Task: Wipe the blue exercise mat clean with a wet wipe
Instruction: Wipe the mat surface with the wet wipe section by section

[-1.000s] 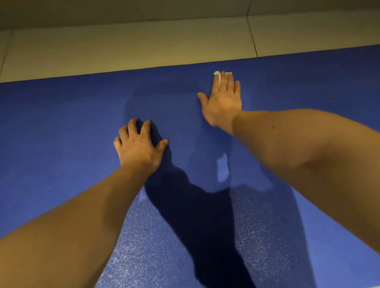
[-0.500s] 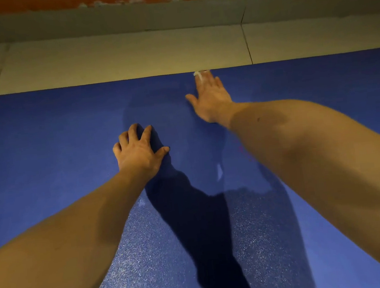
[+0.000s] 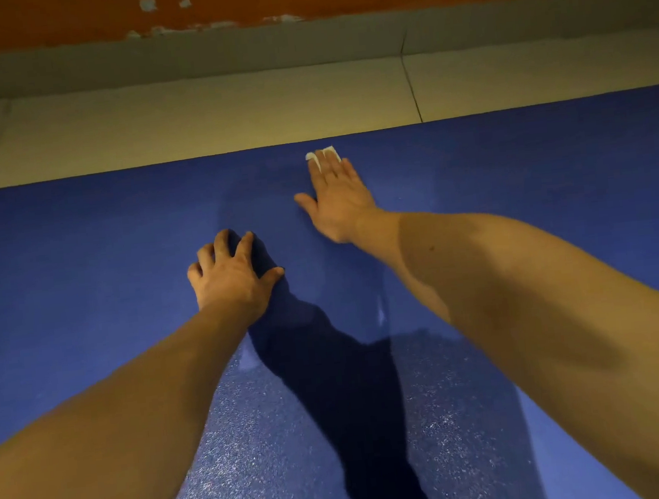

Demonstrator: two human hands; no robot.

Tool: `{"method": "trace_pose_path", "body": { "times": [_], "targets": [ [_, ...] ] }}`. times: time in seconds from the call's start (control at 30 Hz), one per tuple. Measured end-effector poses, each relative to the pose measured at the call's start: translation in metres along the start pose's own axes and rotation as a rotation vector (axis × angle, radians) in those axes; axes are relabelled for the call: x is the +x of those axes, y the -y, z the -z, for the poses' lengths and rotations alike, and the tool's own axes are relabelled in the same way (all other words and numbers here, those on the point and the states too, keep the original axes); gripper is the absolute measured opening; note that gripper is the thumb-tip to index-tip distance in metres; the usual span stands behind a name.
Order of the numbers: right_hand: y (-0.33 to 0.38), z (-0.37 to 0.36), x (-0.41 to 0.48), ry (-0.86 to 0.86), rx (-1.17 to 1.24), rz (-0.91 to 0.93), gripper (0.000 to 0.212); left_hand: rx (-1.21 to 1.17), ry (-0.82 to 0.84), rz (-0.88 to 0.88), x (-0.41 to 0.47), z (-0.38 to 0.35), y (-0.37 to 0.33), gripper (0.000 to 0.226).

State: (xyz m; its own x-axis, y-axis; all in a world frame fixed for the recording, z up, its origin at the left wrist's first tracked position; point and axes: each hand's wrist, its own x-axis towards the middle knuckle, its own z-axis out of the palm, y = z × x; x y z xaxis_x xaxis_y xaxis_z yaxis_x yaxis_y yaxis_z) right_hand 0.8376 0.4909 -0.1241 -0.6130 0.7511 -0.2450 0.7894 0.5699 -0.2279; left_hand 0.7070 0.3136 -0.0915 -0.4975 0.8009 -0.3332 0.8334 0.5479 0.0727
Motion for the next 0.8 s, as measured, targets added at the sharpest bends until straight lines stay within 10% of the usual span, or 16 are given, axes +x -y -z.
{"method": "trace_pose_path", "body": {
  "times": [0.3,0.6,0.8],
  "targets": [
    [-0.054,0.016,0.000,-0.028,0.034,-0.434,0.086,0.010,-0.014,-0.018,-0.006,0.000,-0.007,0.075],
    [-0.005,0.007,0.007,0.025,0.012,0.106,0.073,-0.005,-0.019,-0.015,-0.005,-0.001,-0.011,0.078],
    [-0.070,0.030,0.017,0.034,-0.045,-0.335,0.079,0.012,0.001,-0.014,-0.007,0.000,-0.010,0.080]
  ]
}}
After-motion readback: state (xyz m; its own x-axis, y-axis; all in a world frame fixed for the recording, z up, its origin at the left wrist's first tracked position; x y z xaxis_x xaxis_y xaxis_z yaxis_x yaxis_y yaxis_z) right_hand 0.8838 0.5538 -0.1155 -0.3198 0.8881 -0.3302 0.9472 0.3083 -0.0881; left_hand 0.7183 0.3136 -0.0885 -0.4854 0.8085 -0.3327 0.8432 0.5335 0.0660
